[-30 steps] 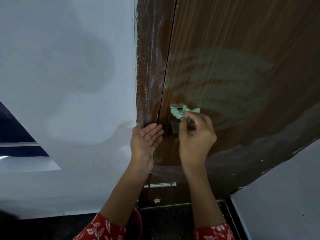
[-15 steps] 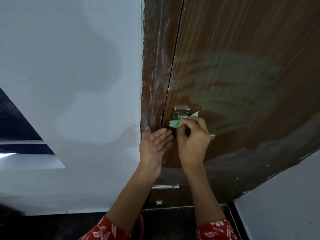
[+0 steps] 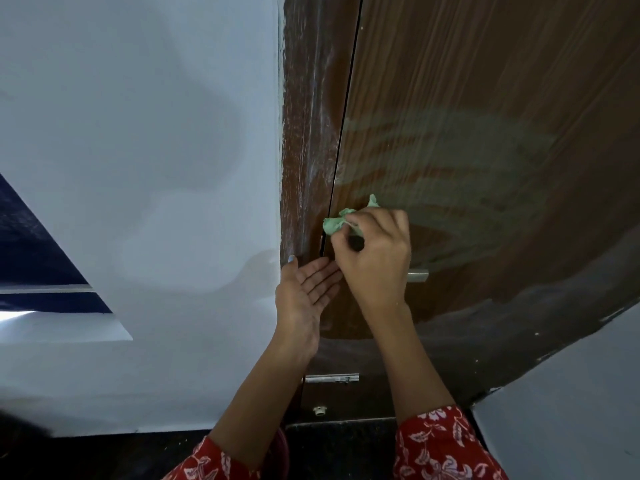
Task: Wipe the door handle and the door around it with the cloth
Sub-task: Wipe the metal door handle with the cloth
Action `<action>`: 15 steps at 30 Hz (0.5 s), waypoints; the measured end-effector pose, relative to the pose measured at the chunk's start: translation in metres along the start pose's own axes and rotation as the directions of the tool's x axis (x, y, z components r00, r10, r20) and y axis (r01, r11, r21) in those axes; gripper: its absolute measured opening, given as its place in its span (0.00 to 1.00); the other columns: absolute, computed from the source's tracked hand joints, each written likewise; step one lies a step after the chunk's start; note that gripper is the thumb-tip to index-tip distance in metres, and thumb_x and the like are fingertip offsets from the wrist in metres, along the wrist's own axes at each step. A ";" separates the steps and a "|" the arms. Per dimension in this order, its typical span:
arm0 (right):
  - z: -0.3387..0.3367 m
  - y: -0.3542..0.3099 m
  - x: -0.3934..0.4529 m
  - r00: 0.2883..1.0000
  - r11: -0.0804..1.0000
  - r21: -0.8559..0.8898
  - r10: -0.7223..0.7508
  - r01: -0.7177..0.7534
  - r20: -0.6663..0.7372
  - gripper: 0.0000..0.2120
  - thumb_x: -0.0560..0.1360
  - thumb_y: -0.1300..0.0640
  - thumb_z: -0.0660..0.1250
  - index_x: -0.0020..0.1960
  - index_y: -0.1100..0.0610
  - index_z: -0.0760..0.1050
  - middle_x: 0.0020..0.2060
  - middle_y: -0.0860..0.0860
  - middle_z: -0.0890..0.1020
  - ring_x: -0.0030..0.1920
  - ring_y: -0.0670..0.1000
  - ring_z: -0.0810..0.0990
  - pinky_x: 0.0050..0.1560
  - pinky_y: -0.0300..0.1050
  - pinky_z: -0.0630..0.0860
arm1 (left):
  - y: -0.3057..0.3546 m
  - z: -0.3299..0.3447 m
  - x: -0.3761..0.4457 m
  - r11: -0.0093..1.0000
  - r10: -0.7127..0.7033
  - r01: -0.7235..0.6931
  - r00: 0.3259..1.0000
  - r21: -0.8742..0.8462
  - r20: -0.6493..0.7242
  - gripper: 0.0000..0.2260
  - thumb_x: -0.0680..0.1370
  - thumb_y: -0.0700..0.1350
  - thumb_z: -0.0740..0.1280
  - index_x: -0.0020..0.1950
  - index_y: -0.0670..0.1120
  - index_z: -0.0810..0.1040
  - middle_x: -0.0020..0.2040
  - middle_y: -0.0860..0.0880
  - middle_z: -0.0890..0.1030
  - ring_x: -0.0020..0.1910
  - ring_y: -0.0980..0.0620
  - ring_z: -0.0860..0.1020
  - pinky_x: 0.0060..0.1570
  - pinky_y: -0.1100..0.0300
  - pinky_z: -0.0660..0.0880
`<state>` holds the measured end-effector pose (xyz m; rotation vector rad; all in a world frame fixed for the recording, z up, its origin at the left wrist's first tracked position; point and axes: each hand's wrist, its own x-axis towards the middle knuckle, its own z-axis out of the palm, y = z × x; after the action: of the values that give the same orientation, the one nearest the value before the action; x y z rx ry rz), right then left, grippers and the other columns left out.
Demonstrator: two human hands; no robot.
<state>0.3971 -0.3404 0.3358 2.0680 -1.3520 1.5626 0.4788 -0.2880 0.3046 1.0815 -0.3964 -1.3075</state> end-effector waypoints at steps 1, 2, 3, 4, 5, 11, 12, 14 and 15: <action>0.001 -0.002 0.000 0.998 0.999 -0.018 -0.051 0.052 0.025 0.05 0.68 0.62 0.70 0.41 0.62 0.83 0.40 0.54 0.83 0.42 0.54 0.77 0.42 0.47 0.76 | 0.000 0.000 0.000 1.000 0.002 -0.002 1.000 -0.002 -0.001 0.23 0.84 0.53 0.50 0.58 0.40 0.78 0.53 0.41 0.83 0.52 0.47 0.82 0.51 0.57 0.77; 0.002 -0.003 -0.001 0.995 0.995 -0.031 -0.090 0.091 0.045 0.05 0.68 0.62 0.70 0.41 0.62 0.83 0.40 0.54 0.83 0.42 0.55 0.77 0.41 0.48 0.76 | 0.001 0.000 0.000 1.000 0.003 -0.003 1.000 -0.003 -0.003 0.23 0.84 0.53 0.50 0.59 0.39 0.78 0.53 0.41 0.83 0.52 0.47 0.82 0.50 0.57 0.77; 0.002 -0.003 -0.002 0.994 0.995 -0.036 -0.095 0.097 0.052 0.05 0.68 0.62 0.70 0.41 0.62 0.83 0.41 0.55 0.83 0.42 0.55 0.77 0.42 0.48 0.75 | 0.001 0.000 0.001 1.000 0.003 -0.003 1.000 -0.003 -0.004 0.23 0.84 0.53 0.50 0.59 0.39 0.78 0.53 0.41 0.83 0.52 0.47 0.82 0.50 0.57 0.77; 0.001 0.000 -0.003 0.997 0.998 -0.030 -0.059 0.060 0.043 0.05 0.69 0.61 0.70 0.42 0.62 0.83 0.41 0.55 0.82 0.43 0.55 0.77 0.42 0.45 0.75 | 0.001 0.000 0.001 1.000 0.003 -0.003 1.000 -0.004 -0.003 0.23 0.84 0.53 0.50 0.60 0.39 0.77 0.53 0.41 0.83 0.52 0.47 0.82 0.52 0.57 0.77; -0.001 0.003 -0.004 1.000 1.000 -0.018 0.015 -0.015 0.018 0.06 0.70 0.60 0.70 0.44 0.61 0.82 0.42 0.56 0.81 0.43 0.54 0.76 0.43 0.41 0.73 | 0.001 -0.001 0.001 1.000 0.004 -0.004 1.000 -0.002 0.000 0.23 0.84 0.53 0.49 0.60 0.39 0.77 0.54 0.41 0.83 0.53 0.47 0.82 0.54 0.56 0.77; -0.003 0.007 -0.014 0.999 0.999 0.017 0.035 -0.036 0.035 0.09 0.72 0.63 0.68 0.51 0.63 0.81 0.47 0.56 0.81 0.48 0.53 0.75 0.47 0.38 0.72 | 0.000 -0.005 0.003 1.000 0.011 -0.011 1.000 -0.013 0.003 0.23 0.84 0.54 0.49 0.59 0.40 0.78 0.53 0.42 0.84 0.53 0.47 0.82 0.54 0.56 0.77; -0.002 0.006 -0.014 0.996 0.999 0.014 -0.045 0.044 0.076 0.08 0.72 0.63 0.68 0.50 0.63 0.81 0.48 0.56 0.81 0.48 0.53 0.75 0.48 0.40 0.74 | -0.001 -0.004 0.003 1.000 0.008 -0.008 1.000 -0.016 0.007 0.24 0.84 0.54 0.49 0.59 0.40 0.78 0.53 0.42 0.84 0.52 0.47 0.82 0.52 0.57 0.77; -0.003 0.008 -0.014 0.989 0.995 0.023 -0.102 0.100 0.106 0.08 0.72 0.64 0.68 0.49 0.64 0.82 0.47 0.57 0.81 0.47 0.52 0.77 0.49 0.42 0.76 | -0.003 -0.002 0.004 1.000 0.003 -0.003 1.000 -0.017 0.014 0.24 0.84 0.55 0.49 0.58 0.40 0.78 0.52 0.42 0.84 0.50 0.49 0.83 0.50 0.58 0.77; -0.006 0.012 -0.014 0.995 0.998 0.045 -0.046 0.042 0.088 0.08 0.72 0.64 0.68 0.49 0.64 0.81 0.47 0.57 0.81 0.47 0.52 0.78 0.49 0.39 0.76 | -0.004 -0.001 0.003 1.000 -0.004 0.004 1.000 -0.014 0.027 0.24 0.84 0.55 0.49 0.58 0.40 0.78 0.52 0.43 0.84 0.51 0.49 0.83 0.50 0.58 0.77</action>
<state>0.3844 -0.3357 0.3224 2.2019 -1.3034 1.5111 0.4777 -0.2902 0.2997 1.0540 -0.4045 -1.3281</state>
